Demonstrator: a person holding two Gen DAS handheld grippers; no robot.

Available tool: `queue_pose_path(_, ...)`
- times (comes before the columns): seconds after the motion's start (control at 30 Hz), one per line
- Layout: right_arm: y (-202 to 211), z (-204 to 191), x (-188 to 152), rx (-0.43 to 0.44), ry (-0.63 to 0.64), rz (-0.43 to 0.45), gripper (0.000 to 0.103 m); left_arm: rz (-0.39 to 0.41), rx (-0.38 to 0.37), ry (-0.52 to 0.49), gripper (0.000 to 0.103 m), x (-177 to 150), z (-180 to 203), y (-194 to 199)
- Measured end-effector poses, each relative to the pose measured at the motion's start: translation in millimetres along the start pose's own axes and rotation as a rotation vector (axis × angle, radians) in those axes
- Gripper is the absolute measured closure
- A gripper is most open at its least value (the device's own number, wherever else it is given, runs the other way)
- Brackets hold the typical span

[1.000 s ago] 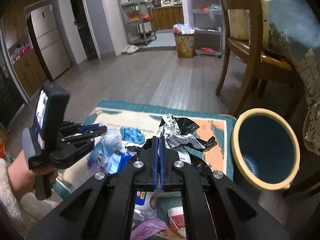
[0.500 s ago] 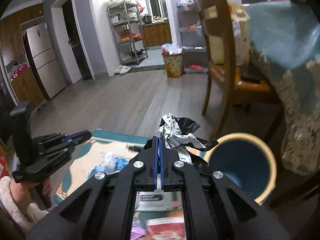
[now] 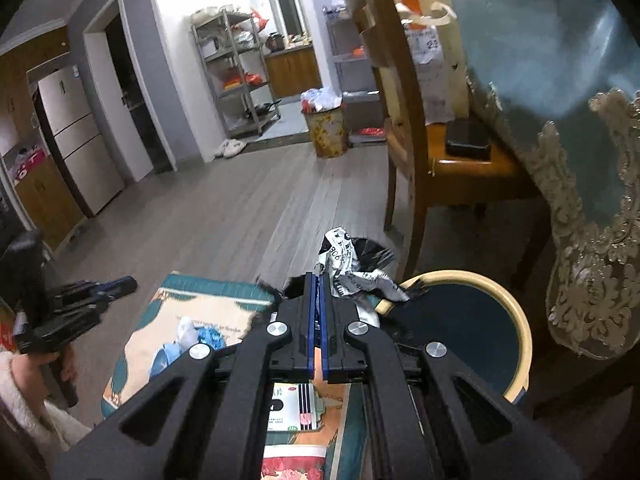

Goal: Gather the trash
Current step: 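Carry the black bag and white tissue over the bin and release both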

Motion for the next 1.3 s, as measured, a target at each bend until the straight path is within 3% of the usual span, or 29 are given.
queue_pose_path(0.17,-1.5,-20.0,-2.0,0.033,0.049,-0.002,0.102,-0.151,0.046,0.059,0.060,-50.2,-23.4,-47.3)
queue_pose_path(0.37,-3.7,-33.1,-11.7,0.029,0.100,0.000,0.102,-0.269,0.062,0.049,0.054,-81.5,-23.6,-90.4)
queue_pose_path(0.4,-5.1,-33.1,-13.4,0.025,0.104,-0.005,0.102,-0.283,0.057,0.051,0.056,-86.5,-24.9,-95.0)
queue_pose_path(0.43,-6.4,-34.3,-17.1,0.019,0.110,-0.010,0.102,-0.297,0.053,0.056,0.074,-90.8,-23.9,-99.4)
queue_pose_path(0.47,-7.8,-32.7,-17.4,0.012,0.115,-0.013,0.102,-0.305,0.027,0.066,0.086,-92.8,-23.6,-100.8)
queue_pose_path(0.6,-11.7,-26.0,-18.1,-0.014,0.116,-0.016,0.102,-0.235,0.019,0.051,0.097,-76.8,-25.7,-80.3)
queue_pose_path(0.8,-9.3,-10.7,-8.0,-0.012,0.050,0.000,0.102,-0.060,0.042,0.019,0.097,-26.4,-23.9,-30.1)
queue_pose_path(0.93,-1.2,1.8,-1.7,-0.019,0.022,0.020,0.102,0.040,0.004,0.034,0.098,9.8,-12.6,-6.5)
queue_pose_path(1.1,8.4,25.6,5.2,-0.056,-0.019,0.047,0.102,0.140,-0.049,-0.035,0.098,54.0,33.9,10.3)
queue_pose_path(1.3,10.4,71.7,4.1,-0.132,-0.080,0.045,0.102,0.171,-0.147,-0.093,0.098,84.9,99.6,-4.6)
Point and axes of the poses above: each gripper's, at about its wrist camera, not at the fingertips, and y roughly against the way its jaws point, z to its right, x to its top, the point moved 7 cm from there along -y, roughly the way its jaws point, and after that the axes turned 12 degrees about -y, right-handed, at the moved point
